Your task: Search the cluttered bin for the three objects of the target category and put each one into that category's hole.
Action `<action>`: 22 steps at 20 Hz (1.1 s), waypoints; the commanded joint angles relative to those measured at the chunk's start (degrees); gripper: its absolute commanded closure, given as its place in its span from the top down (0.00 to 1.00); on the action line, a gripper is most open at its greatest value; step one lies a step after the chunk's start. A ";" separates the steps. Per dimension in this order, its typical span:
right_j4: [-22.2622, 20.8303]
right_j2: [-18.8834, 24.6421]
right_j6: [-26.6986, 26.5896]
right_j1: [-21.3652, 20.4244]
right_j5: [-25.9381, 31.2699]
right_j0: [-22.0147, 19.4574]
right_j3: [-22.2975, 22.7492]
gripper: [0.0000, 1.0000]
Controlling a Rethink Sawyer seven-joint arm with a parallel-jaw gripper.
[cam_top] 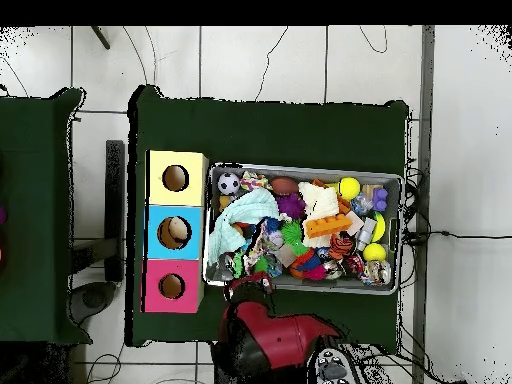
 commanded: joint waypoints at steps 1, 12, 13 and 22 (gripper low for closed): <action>-3.47 6.32 5.16 1.18 3.14 -1.42 -8.17 0.00; -4.70 5.38 5.52 1.28 1.32 -0.55 -8.29 0.00; -4.68 5.37 5.63 1.27 1.17 -0.55 -8.29 0.00; -4.67 5.32 5.49 1.24 1.52 -0.25 -8.10 1.00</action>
